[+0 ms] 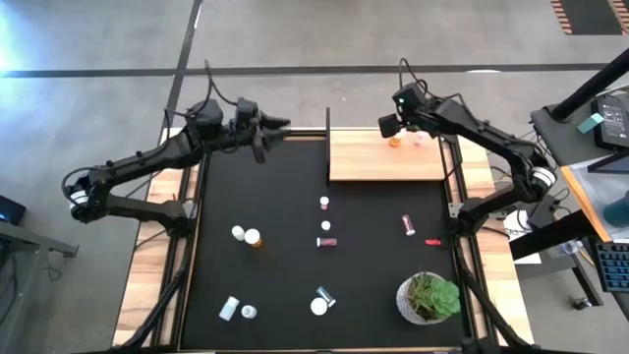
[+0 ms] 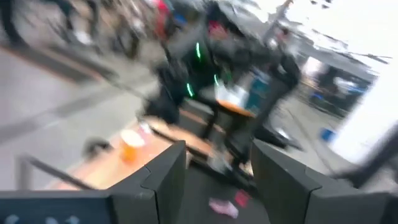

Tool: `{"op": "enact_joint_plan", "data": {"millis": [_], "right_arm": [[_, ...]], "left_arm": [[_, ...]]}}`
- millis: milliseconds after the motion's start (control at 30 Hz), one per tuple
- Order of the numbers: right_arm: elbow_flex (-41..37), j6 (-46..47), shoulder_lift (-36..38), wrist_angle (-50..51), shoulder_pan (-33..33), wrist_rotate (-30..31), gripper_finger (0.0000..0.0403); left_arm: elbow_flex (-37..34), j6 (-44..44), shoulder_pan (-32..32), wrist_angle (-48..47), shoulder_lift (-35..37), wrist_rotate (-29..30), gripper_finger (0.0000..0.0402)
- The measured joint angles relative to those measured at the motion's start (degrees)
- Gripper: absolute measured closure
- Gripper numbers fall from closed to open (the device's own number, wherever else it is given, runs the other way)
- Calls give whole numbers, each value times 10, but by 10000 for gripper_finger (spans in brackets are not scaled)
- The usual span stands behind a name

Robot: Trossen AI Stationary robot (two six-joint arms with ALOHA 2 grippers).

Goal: Pick and place medicine bottles onto shelf by color
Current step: Put the top white pill bottle on the shelf

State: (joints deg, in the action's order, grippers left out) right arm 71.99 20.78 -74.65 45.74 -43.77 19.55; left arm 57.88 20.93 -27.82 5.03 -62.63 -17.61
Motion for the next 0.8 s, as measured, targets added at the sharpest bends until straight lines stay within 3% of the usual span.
{"op": "enact_joint_plan", "data": {"millis": [267, 567, 800], "right_arm": [[-2, 23, 55, 11, 88, -1, 147], [-9, 57, 77, 24, 225, -2, 149], [-9, 58, 77, 23, 302, -2, 147]], "left_arm": [[-1, 78, 75, -141, 0, -9, 237], [-1, 241, 223, -303, 2, -7, 237], [-1, 363, 324, -463, 2, 48, 237]]}}
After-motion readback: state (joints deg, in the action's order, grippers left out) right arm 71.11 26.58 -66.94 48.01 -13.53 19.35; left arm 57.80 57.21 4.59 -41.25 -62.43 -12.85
